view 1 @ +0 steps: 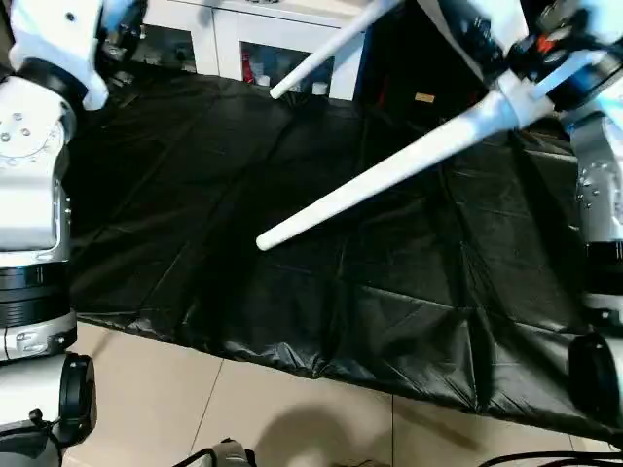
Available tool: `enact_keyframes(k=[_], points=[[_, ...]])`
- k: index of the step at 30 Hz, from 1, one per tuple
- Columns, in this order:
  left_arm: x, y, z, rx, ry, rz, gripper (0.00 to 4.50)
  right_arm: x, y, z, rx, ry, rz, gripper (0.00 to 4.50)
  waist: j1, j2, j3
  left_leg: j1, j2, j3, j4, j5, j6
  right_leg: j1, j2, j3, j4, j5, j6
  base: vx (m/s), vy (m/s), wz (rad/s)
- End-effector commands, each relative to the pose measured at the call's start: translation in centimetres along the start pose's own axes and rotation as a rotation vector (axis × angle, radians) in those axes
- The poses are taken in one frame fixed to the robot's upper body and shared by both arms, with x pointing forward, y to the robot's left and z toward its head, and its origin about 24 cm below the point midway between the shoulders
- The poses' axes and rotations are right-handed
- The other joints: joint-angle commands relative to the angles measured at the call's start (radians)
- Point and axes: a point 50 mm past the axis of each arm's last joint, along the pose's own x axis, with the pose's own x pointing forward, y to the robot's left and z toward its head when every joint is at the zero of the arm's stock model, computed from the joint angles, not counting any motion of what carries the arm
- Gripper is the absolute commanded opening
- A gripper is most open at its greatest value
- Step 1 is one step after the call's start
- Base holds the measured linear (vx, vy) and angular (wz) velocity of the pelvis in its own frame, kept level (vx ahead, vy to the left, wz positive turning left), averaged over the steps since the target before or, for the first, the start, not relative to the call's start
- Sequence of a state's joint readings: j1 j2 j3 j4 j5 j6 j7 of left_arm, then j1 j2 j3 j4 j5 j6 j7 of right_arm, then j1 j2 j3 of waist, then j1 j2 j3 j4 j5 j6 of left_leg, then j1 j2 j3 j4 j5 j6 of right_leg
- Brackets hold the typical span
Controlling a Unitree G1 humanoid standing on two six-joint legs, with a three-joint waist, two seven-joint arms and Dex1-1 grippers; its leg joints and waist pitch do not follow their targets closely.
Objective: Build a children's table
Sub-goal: Flip table
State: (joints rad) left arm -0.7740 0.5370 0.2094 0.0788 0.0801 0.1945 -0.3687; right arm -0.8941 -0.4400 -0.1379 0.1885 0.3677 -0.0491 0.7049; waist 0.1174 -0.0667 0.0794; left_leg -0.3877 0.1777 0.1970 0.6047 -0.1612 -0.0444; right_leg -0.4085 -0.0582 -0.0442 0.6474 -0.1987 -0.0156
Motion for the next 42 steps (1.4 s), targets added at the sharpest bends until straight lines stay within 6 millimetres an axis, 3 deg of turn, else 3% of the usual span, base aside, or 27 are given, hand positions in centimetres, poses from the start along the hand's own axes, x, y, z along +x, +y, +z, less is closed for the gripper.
enact_keyframes(k=[1, 5, 6, 7, 10, 12, 13, 18, 21, 23, 28, 34, 38, 39, 42], points=[[-0.1, -0.7, -0.9, -0.073, 0.015, -0.023, 2.03, -0.9, -1.5, 1.5, 0.075, -0.085, -0.093, 3.62, 0.004, -0.004, -0.080, 0.026, 0.052, -0.027, -0.063, -0.178, 0.021, 0.041, -0.080, 0.045, -0.078, -0.189, -0.151, 0.000, 0.000, 0.00], [-0.3, -0.7, -1.0, -0.061, 0.024, -0.026, 2.00, -3.4, -4.5, 1.4, 0.133, -0.087, -0.319, 3.62, 0.009, -0.004, -0.082, 0.027, 0.048, -0.023, -0.063, -0.167, -0.005, 0.039, -0.076, 0.043, -0.075, -0.157, -0.157, 0.000, 0.000, 0.00], [-0.3, -0.6, -1.1, -0.060, 0.029, -0.028, 2.00, -4.7, -5.6, 1.0, 0.161, -0.081, -0.408, 3.62, 0.010, -0.005, -0.083, 0.027, 0.047, -0.022, -0.063, -0.167, -0.009, 0.040, -0.077, 0.044, -0.076, -0.157, -0.156, 0.000, 0.000, 0.00], [-0.4, -0.6, -1.3, -0.059, 0.035, -0.030, 1.99, -6.5, -6.6, 0.3, 0.195, -0.073, -0.508, 3.62, 0.011, 0.000, -0.083, 0.029, 0.046, -0.022, -0.062, -0.175, -0.015, 0.039, -0.077, 0.045, -0.078, -0.159, -0.155, 0.000, 0.000, 0.00], [-0.5, -0.6, -1.4, -0.058, 0.038, -0.031, 1.97, -7.9, -7.1, -0.3, 0.226, -0.066, -0.562, 3.62, 0.017, -0.007, -0.085, 0.027, 0.042, -0.021, -0.061, -0.183, -0.018, 0.043, -0.076, 0.043, -0.079, -0.164, -0.143, 0.000, 0.000, 0.00], [-0.5, -0.5, -1.4, -0.058, 0.040, -0.032, 1.95, -9.2, -7.0, -0.9, 0.304, -0.066, -0.561, 3.80, 0.018, -0.005, -0.084, 0.024, 0.042, -0.023, -0.061, -0.182, -0.011, 0.046, -0.078, 0.042, -0.081, -0.176, -0.140, 0.000, 0.000, 0.00], [-0.5, -0.5, -1.5, -0.057, 0.042, -0.036, 1.95, -11.4, -6.2, -2.2, 0.463, -0.061, -0.520, 3.98, 0.022, -0.006, -0.083, 0.029, 0.044, -0.023, -0.060, -0.197, 0.013, 0.048, -0.079, 0.044, -0.087, -0.186, -0.135, 0.000, 0.000, 0.00], [-0.6, -0.5, -1.7, -0.058, 0.035, -0.049, 1.92, -14.7, -2.5, -5.5, 0.679, 0.059, -0.373, 4.31, 0.024, -0.009, -0.087, 0.023, 0.048, -0.026, -0.061, -0.179, 0.023, 0.050, -0.081, 0.038, -0.087, -0.184, -0.151, 0.000, 0.000, 0.00], [-0.7, -0.5, -1.7, -0.057, 0.035, -0.049, 1.91, -15.6, -1.5, -6.7, 0.722, 0.106, -0.373, 4.46, 0.023, -0.015, -0.085, 0.021, 0.047, -0.026, -0.060, -0.177, 0.021, 0.047, -0.084, 0.037, -0.089, -0.213, -0.155, 0.000, 0.000, 0.00], [-0.8, -0.5, -1.7, -0.052, 0.038, -0.051, 1.90, -17.0, 0.6, -9.2, 0.800, 0.191, -0.391, 4.50, 0.023, -0.012, -0.082, 0.024, 0.048, -0.027, -0.061, -0.192, 0.013, 0.042, -0.087, 0.038, -0.095, -0.264, -0.150, 0.000, 0.000, 0.00], [-0.8, -0.4, -1.7, -0.047, 0.040, -0.060, 1.88, -16.4, 2.6, -11.7, 0.871, 0.260, -0.390, 4.50, 0.021, -0.007, -0.084, 0.027, 0.051, -0.030, -0.064, -0.206, -0.005, 0.039, -0.088, 0.037, -0.092, -0.251, -0.164, 0.000, 0.000, 0.00], [-0.9, -0.4, -1.8, -0.047, 0.042, -0.075, 1.85, -13.2, 4.6, -14.7, 0.973, 0.285, -0.305, 4.50, 0.024, 0.000, -0.086, 0.027, 0.051, -0.029, -0.064, -0.194, -0.011, 0.042, -0.088, 0.038, -0.083, -0.187, -0.189, 0.000, 0.000, 0.00], [-0.9, -0.4, -1.9, -0.049, 0.045, -0.083, 1.85, -11.2, 5.8, -15.5, 1.033, 0.278, -0.224, 4.50, 0.021, -0.002, -0.087, 0.027, 0.053, -0.028, -0.064, -0.191, -0.006, 0.043, -0.090, 0.038, -0.079, -0.166, -0.209, 0.000, 0.000, 0.00], [-1.0, -0.5, -2.1, -0.050, 0.050, -0.087, 1.85, -10.2, 6.4, -15.8, 1.057, 0.271, -0.178, 4.50, 0.020, -0.010, -0.087, 0.026, 0.053, -0.028, -0.064, -0.185, -0.002, 0.044, -0.091, 0.038, -0.077, -0.162, -0.216, 0.000, 0.000, 0.00], [-1.1, -0.6, -2.3, -0.051, 0.057, -0.088, 1.83, -9.4, 6.9, -16.0, 1.070, 0.269, -0.147, 4.50, 0.023, -0.005, -0.087, 0.028, 0.056, -0.028, -0.065, -0.175, -0.001, 0.042, -0.091, 0.038, -0.074, -0.148, -0.220, 0.000, 0.000, 0.00]])
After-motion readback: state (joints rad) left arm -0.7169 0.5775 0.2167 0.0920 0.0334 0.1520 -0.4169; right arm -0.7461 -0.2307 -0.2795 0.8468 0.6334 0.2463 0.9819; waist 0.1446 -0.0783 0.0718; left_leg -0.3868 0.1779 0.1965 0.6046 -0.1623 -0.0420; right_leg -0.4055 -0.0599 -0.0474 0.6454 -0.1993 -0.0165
